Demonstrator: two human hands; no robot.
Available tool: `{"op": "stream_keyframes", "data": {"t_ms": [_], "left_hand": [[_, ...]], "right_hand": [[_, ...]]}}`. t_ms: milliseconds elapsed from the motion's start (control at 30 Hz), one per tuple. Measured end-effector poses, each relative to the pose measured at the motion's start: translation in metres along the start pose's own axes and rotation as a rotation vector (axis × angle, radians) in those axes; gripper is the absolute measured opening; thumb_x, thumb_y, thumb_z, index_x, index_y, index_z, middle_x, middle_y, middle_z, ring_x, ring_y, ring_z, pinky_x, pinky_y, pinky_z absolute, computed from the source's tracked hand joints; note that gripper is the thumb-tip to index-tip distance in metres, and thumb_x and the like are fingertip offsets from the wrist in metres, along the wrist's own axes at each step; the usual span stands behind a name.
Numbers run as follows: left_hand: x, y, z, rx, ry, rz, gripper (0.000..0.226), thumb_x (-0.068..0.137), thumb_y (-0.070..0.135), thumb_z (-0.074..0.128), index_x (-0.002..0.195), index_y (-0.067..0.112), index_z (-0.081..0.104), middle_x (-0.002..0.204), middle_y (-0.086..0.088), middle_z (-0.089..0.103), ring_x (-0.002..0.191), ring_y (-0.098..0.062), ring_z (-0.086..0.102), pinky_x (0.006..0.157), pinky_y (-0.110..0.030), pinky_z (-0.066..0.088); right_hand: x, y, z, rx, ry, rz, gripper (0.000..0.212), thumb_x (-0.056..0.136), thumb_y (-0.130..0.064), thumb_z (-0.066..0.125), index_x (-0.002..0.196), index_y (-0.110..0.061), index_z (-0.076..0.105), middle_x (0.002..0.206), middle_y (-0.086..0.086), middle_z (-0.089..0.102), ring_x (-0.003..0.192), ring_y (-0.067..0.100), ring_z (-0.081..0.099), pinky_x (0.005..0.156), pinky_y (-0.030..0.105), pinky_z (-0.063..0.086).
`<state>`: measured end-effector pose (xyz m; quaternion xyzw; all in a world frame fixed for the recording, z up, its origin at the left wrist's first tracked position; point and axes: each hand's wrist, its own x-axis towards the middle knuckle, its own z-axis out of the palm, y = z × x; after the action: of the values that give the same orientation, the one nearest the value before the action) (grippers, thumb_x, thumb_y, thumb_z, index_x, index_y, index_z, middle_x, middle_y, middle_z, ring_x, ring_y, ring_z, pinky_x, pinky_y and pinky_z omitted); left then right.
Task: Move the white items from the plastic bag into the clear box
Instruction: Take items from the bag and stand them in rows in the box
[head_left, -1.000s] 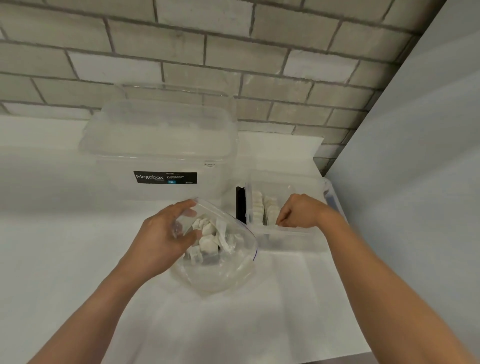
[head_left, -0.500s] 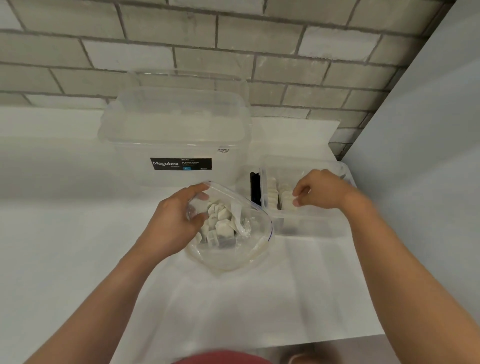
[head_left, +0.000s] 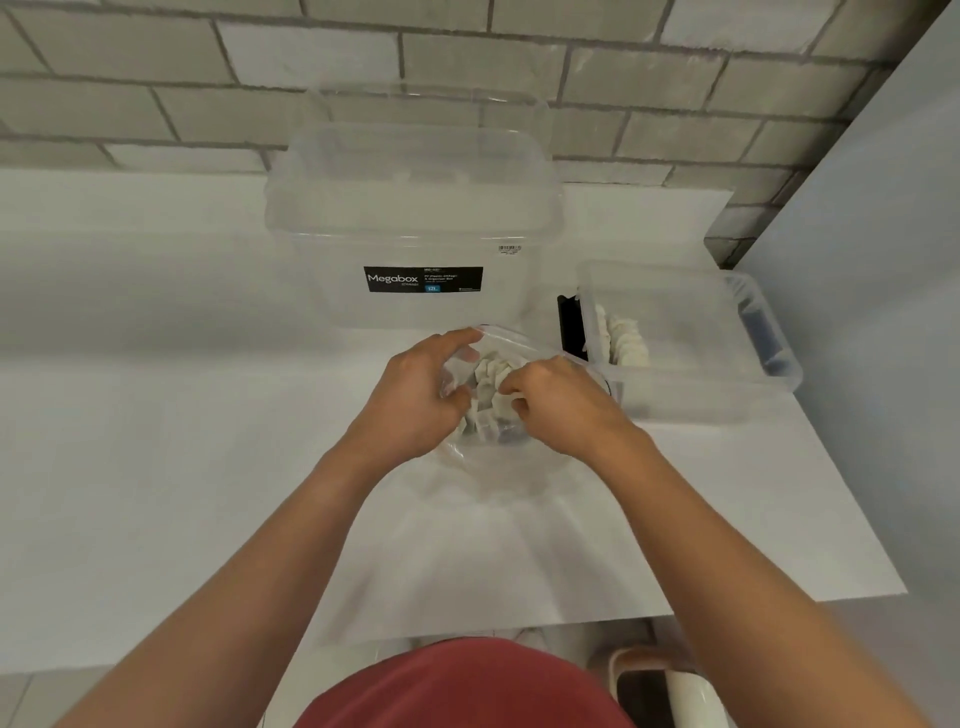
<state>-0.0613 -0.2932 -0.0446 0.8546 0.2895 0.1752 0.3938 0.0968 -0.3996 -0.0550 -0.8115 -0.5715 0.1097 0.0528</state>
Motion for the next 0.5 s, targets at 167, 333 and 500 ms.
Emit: {"op": "stream_keyframes", "data": {"t_ms": [167,333,500], "left_hand": [[0.003,-0.001,0.004,-0.011,-0.012,0.023,0.055,0.085,0.007,0.065,0.136,0.026,0.054,0.119,0.012,0.064,0.075,-0.009,0.058,0.072,-0.001,0.037],[0.007,-0.002,0.006,-0.014,-0.018,0.034,0.056,0.085,0.007,0.066,0.137,0.025,0.054,0.12,0.011,0.064,0.074,-0.002,0.056,0.074,0.001,0.035],[0.01,-0.003,0.004,-0.017,-0.03,0.037,0.057,0.085,0.007,0.066,0.138,0.025,0.053,0.12,0.011,0.064,0.076,-0.007,0.056,0.073,0.001,0.036]], "right_hand": [[0.019,0.009,0.03,-0.209,0.002,0.048,0.029,0.085,0.0,0.059,0.107,-0.017,0.07,0.103,0.005,0.067,0.09,0.035,0.067,0.059,0.034,0.042],[0.016,0.009,0.028,-0.181,0.025,0.01,0.022,0.087,-0.004,0.058,0.097,-0.019,0.071,0.101,0.001,0.066,0.089,0.031,0.065,0.06,0.033,0.041],[0.003,0.011,0.017,-0.12,0.069,-0.029,0.017,0.087,-0.007,0.061,0.091,-0.021,0.068,0.089,-0.001,0.068,0.081,0.03,0.065,0.058,0.033,0.048]]}}
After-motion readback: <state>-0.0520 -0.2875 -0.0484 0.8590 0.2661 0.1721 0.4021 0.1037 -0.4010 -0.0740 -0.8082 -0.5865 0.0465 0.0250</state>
